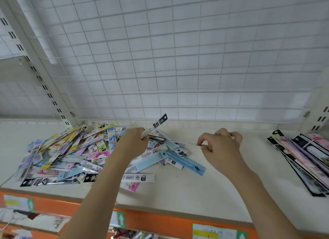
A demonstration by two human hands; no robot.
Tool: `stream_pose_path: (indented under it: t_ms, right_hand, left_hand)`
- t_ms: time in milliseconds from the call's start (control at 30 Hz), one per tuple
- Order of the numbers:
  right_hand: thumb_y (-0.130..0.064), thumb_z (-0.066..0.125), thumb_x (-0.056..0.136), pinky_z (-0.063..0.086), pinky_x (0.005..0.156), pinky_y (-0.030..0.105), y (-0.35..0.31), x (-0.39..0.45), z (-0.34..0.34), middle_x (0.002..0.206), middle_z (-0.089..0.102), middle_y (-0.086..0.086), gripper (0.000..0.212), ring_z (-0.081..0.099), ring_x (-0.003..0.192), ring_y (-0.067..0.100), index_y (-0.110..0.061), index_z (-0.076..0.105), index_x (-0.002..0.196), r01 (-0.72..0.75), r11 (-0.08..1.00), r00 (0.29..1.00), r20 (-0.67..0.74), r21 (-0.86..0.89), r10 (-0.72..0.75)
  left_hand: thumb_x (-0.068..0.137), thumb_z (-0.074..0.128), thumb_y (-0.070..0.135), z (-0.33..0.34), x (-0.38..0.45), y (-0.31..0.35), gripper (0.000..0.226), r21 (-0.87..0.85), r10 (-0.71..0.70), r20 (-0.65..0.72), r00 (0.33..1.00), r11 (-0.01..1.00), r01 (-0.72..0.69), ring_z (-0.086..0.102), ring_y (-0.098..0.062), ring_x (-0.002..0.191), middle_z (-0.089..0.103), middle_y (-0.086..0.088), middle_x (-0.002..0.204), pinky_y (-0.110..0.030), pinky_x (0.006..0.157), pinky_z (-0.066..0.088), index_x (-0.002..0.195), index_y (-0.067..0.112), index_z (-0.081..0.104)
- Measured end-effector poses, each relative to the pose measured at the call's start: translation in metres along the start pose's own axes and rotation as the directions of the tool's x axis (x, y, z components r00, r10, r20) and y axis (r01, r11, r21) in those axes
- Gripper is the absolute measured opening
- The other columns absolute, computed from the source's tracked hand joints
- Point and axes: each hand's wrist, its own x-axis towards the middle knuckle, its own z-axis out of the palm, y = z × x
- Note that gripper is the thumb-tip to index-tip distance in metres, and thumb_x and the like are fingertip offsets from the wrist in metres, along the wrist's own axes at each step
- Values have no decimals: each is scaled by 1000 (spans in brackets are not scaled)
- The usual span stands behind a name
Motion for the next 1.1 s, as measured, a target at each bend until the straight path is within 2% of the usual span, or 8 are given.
stream_pose_path:
  t_ms: [100,233,367,467,633,733,967,1100]
  right_hand:
    - [-30,55,91,12,88,31,0,-6,-2,61,52,-15,15,45,103,8,-38,64,99,6,1000,999,-33,23,-5]
    - [-28,56,91,19,72,29,-1,-5,-2,61,64,-9,16,50,80,17,-31,70,100,85,996,986,-142,-4,-84]
    - [-22,42,95,39,57,24,-5,-6,-2,60,59,-8,25,56,65,18,-34,63,105,-5,992,1000,-20,124,8]
    - [-28,39,97,52,62,32,-8,-2,2,77,70,-7,20,62,68,16,-33,57,103,31,985,999,-36,167,-26]
    - [-24,37,97,48,61,39,-12,5,4,69,64,4,22,55,58,24,-24,58,93,-12,920,999,39,391,-4]
    - [-28,53,92,42,56,26,-13,11,5,66,60,-5,10,50,54,12,-21,58,86,-36,914,999,27,404,27]
    - [-13,43,97,41,52,27,-20,33,13,80,55,0,8,53,60,14,-15,44,104,-20,935,991,132,353,-29]
    - [-24,51,94,47,59,34,-36,47,21,88,58,0,32,60,69,24,-16,33,120,-45,954,977,212,298,-20]
  left_hand:
    - [94,40,15,2,-1,-5,36,11,-16,30,999,1000,16,34,-13,49,40,0,57,-23,45,24,59,17,30]
    - [93,42,16,1,-4,-12,37,-1,-16,40,999,1000,16,34,-14,49,38,0,56,-25,46,26,58,18,30]
    - [93,42,18,-1,-7,-20,37,-10,-6,6,1000,1000,6,33,-14,50,37,0,55,-27,50,26,58,16,29]
    - [94,42,20,-4,-10,-27,35,-26,-28,2,1000,999,28,33,-14,50,38,-1,56,-25,49,26,60,16,32]
    - [96,38,16,-7,-8,-35,28,-98,-70,35,997,993,73,53,-24,65,52,-11,71,-30,60,39,69,8,41]
    - [95,38,14,-7,-3,-38,24,-123,-87,44,995,988,92,53,-24,66,55,-16,75,-32,60,41,78,2,50]
    - [96,35,13,-8,2,-40,27,-64,-83,28,996,994,85,44,-20,56,56,-13,74,-27,52,34,89,-2,57]
    - [97,33,12,-13,0,-52,29,-51,-101,14,995,994,102,49,-19,59,61,-15,81,-25,50,32,98,-1,60]
